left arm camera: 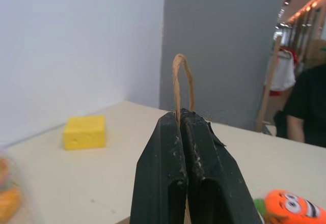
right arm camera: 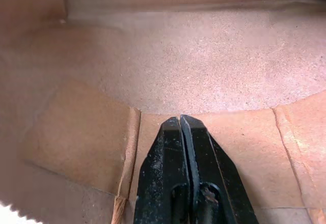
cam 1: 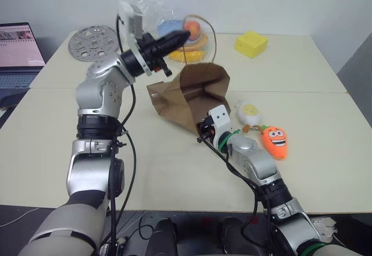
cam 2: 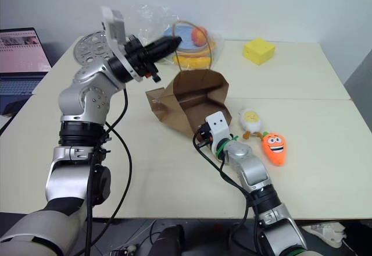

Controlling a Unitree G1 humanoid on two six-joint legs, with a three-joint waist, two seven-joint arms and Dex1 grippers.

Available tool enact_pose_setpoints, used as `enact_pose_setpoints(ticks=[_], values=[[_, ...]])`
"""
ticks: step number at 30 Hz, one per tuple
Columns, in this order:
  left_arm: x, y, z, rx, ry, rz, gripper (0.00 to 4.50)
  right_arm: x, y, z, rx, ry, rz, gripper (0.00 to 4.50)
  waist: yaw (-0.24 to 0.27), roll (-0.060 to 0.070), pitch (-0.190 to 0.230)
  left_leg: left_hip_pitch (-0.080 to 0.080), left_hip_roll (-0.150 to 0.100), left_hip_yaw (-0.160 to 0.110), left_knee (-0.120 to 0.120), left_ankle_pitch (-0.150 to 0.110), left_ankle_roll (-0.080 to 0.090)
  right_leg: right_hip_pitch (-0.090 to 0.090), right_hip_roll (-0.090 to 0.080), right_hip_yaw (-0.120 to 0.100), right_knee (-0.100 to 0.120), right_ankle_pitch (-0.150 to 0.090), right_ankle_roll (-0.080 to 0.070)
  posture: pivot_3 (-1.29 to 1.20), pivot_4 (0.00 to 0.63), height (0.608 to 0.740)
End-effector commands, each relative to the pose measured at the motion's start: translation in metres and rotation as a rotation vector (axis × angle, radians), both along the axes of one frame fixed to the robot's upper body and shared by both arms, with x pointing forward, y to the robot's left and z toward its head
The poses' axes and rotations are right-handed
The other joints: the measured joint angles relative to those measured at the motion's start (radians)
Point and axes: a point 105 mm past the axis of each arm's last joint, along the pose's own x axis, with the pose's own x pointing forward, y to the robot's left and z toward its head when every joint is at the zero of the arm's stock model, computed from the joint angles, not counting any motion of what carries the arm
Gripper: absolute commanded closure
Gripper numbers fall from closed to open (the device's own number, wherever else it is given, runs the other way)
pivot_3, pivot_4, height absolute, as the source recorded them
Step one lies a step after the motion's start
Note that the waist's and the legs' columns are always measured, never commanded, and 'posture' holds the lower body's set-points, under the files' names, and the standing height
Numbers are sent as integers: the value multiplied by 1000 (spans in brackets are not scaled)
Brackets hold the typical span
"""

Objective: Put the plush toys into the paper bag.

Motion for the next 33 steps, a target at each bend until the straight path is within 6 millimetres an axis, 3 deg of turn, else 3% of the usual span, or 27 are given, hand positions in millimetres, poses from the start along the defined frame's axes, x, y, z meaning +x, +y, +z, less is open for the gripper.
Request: enact_pose_setpoints(ticks=[1,9,16,21,23,27,33], values=[[-11,5,27,-22,-117,22,4500,0,-1,-8,-30,25,-37,4456,0,0,0,0,0,0,0,0,0,0,0,0,0,0,0,0,150,740],[-26,3,21,-65,-117,6,4500,6,-2,-1,13,48,-101,4456,-1,0,0,0,0,0,0,0,0,0,0,0,1,0,0,0,150,740],[-29,8,42,-129,-213,60,4500,8,-12,-10,6,104,-139,4456,1,0,0,0,0,0,0,0,0,0,0,0,1,0,0,0,150,740],[-31,7,43,-138,-214,44,4500,8,-11,-7,25,105,-144,4456,1,0,0,0,0,0,0,0,0,0,0,0,0,0,0,0,150,740],[-32,4,40,-130,-207,43,4500,8,-12,-5,27,99,-147,4456,1,0,0,0,0,0,0,0,0,0,0,0,0,0,0,0,150,740],[-26,-1,12,-26,-159,49,4500,9,-11,0,41,79,-140,4456,1,0,0,0,0,0,0,0,0,0,0,0,0,0,0,0,150,740],[-24,-3,1,-9,-140,48,4500,8,-3,21,41,-8,-62,4299,2,0,0,0,0,0,0,0,0,0,0,0,0,0,0,0,150,740]])
